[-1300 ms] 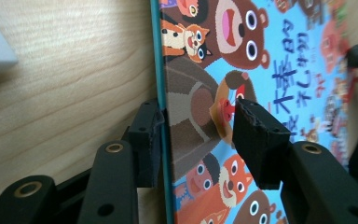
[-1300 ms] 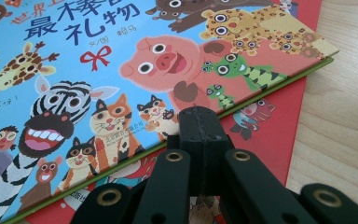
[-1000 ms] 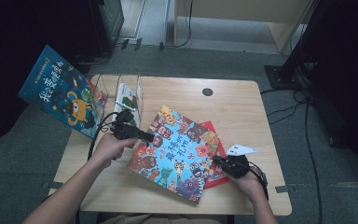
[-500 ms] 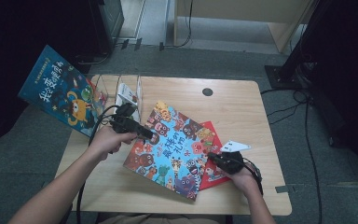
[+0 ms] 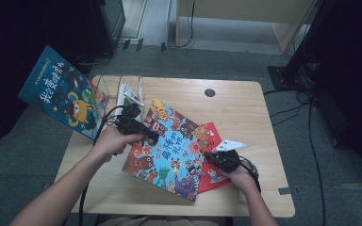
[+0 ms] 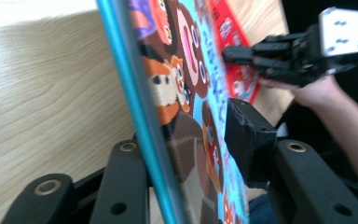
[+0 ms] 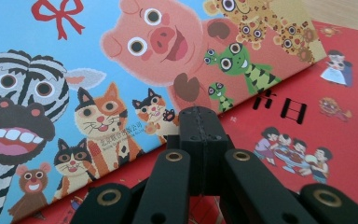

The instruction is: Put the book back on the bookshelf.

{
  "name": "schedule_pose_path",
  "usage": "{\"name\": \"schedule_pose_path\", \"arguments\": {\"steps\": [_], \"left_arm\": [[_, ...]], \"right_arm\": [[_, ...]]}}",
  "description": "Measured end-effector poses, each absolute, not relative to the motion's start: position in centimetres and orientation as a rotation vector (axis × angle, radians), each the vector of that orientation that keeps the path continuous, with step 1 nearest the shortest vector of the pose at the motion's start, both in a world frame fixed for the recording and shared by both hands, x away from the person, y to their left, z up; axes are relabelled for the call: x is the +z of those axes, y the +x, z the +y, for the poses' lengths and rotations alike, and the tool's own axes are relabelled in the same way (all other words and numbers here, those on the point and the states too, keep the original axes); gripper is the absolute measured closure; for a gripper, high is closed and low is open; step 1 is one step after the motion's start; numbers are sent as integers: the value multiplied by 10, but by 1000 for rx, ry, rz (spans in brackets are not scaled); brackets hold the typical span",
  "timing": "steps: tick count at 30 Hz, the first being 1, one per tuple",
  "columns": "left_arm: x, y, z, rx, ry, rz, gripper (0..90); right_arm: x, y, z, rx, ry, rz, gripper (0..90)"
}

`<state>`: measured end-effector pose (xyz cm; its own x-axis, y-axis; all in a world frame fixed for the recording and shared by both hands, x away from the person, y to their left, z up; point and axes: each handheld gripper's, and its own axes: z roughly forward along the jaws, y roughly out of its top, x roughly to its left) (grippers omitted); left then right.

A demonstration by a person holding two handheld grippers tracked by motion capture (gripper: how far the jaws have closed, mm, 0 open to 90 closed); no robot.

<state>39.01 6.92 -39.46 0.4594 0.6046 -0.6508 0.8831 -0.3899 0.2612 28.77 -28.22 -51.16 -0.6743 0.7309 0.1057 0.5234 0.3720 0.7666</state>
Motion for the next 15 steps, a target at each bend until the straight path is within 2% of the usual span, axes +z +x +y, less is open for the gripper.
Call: {"name": "schedule_pose_path", "arguments": {"steps": [9, 15], "left_arm": [[-384, 392, 73, -586, 2122, 1245, 699], [-383, 395, 74, -604, 2110, 1266, 711]], "right_arm": [[-511, 293, -270, 1191, 1086, 2405, 900], [-511, 296, -267, 1197, 1074, 2413, 900]]}}
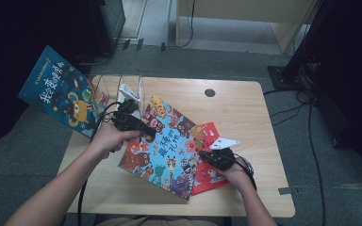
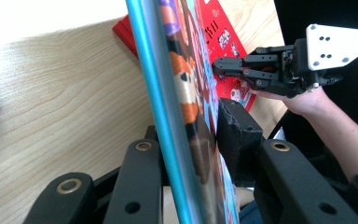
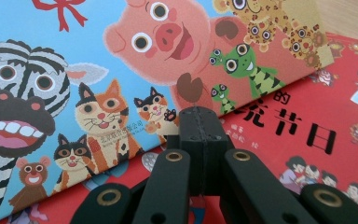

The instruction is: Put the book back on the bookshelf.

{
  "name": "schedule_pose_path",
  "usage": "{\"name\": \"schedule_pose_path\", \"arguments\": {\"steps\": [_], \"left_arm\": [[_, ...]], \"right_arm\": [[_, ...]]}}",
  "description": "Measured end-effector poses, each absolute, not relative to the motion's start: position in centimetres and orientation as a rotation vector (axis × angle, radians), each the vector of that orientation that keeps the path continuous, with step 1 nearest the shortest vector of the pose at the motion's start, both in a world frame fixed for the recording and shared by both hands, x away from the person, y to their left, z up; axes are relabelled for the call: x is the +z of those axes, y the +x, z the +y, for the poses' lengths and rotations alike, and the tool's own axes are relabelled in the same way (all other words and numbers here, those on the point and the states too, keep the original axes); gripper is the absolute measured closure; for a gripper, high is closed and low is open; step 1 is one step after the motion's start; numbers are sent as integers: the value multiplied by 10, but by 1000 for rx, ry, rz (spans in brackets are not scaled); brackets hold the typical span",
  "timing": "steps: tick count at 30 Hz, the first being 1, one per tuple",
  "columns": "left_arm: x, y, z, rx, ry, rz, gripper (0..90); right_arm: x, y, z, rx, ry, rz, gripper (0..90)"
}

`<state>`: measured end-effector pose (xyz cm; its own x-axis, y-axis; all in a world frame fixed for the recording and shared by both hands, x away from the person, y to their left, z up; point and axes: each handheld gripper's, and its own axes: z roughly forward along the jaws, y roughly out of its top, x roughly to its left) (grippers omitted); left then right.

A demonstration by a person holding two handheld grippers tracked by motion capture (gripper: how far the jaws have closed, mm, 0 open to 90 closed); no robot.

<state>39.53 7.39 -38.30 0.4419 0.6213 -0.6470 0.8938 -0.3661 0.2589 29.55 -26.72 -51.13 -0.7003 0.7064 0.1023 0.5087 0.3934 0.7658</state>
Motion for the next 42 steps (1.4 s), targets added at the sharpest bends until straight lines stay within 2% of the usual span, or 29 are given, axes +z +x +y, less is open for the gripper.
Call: {"name": "schedule_pose_path", "arguments": {"steps": [23, 35, 42], "left_arm": [[-366, 400, 67, -633, 2123, 1253, 772], [-359, 402, 64, -665, 2133, 1310, 786], [-353, 406, 65, -681, 2129, 1344, 799]], "right_arm": [[-511, 301, -258, 1199, 1034, 2429, 900], [-511, 304, -255, 1203, 986, 2453, 900], [-511, 306, -253, 1211, 945, 2480, 847]]}}
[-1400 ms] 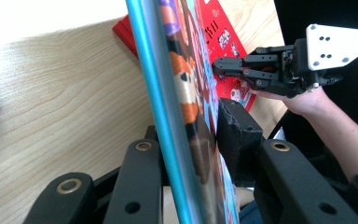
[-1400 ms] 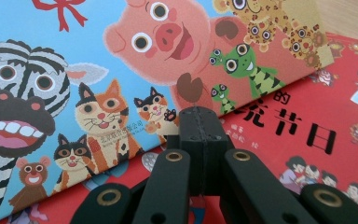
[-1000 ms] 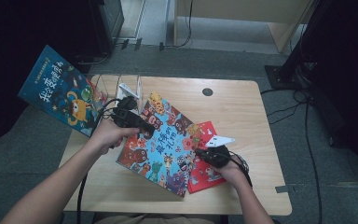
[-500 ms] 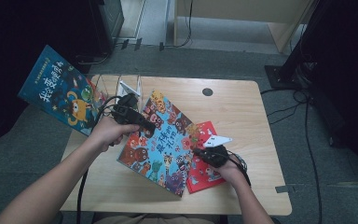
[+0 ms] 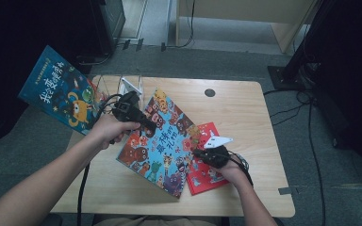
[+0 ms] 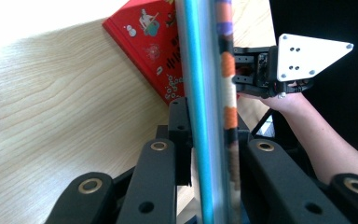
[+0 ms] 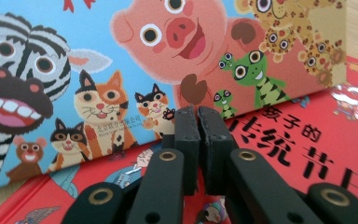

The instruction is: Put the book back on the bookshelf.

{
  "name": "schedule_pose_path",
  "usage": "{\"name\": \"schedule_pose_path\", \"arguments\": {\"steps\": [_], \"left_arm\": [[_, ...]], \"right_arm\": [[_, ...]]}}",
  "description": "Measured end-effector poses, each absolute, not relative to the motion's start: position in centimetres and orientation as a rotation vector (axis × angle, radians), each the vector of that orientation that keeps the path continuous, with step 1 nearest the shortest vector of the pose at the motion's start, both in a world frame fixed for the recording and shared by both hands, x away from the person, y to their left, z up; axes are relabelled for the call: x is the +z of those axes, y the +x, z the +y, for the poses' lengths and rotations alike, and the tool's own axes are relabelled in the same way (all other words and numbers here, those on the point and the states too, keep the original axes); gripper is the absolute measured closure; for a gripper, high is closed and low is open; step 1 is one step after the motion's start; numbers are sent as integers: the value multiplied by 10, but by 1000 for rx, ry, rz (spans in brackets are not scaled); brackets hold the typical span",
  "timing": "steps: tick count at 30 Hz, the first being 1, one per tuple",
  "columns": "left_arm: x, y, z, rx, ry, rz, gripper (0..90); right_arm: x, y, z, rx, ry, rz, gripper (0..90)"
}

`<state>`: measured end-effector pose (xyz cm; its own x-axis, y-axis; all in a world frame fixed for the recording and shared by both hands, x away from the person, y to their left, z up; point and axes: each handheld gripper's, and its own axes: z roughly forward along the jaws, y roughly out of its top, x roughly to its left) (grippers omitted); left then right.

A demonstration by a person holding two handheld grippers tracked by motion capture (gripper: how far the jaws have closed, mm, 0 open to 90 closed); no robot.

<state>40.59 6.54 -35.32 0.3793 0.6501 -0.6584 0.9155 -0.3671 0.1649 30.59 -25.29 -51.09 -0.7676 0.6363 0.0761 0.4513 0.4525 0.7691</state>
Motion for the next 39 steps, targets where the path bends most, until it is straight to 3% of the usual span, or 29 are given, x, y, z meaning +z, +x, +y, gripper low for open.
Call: {"name": "schedule_pose_path", "arguments": {"steps": [6, 15, 28, 39], "left_arm": [[-348, 408, 66, -666, 2140, 1345, 813], [-340, 409, 64, -648, 2168, 1349, 813], [-330, 409, 66, -606, 2195, 1356, 814], [-322, 412, 84, -653, 2095, 1371, 815]], "right_arm": [[-511, 308, -253, 1233, 924, 2499, 728], [-509, 310, -253, 1199, 898, 2512, 641], [-509, 312, -255, 1168, 893, 2504, 603], [-509, 311, -259, 1163, 887, 2498, 599]]}}
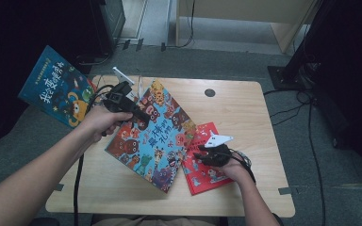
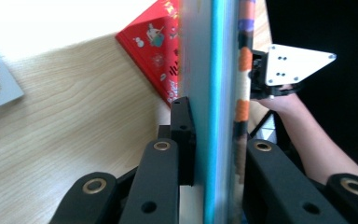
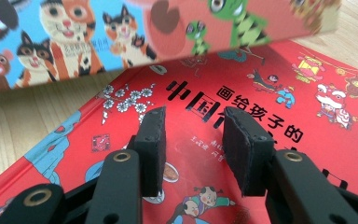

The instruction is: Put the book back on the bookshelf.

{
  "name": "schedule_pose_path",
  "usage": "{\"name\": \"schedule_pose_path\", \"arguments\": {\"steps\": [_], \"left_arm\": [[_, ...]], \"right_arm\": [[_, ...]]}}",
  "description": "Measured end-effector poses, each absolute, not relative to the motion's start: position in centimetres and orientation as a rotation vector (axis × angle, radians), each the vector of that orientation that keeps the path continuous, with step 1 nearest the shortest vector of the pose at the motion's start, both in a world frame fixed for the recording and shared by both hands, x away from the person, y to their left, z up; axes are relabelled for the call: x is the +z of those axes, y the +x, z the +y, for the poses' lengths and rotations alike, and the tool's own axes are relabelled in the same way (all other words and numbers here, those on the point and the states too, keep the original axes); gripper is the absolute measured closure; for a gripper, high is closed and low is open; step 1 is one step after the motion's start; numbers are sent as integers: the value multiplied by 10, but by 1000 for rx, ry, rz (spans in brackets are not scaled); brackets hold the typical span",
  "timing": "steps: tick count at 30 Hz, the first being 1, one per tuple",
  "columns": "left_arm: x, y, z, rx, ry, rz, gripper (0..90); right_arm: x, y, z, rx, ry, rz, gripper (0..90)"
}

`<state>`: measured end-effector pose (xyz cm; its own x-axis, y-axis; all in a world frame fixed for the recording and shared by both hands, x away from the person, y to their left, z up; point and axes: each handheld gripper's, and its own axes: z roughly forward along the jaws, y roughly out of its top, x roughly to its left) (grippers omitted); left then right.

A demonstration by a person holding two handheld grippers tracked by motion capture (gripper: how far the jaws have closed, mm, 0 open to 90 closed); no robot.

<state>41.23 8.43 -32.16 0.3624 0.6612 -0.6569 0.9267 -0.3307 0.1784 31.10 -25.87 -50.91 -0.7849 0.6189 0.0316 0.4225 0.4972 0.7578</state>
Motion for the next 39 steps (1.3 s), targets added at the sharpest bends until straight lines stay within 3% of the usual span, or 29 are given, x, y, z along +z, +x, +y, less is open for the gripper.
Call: {"name": "schedule_pose_path", "arguments": {"steps": [26, 39], "left_arm": [[-268, 416, 111, -619, 2070, 1357, 817], [-229, 426, 148, -557, 2012, 1413, 816]], "right_arm": [[-511, 310, -261, 1181, 895, 2478, 617], [-511, 306, -262, 1179, 905, 2463, 620]]}}
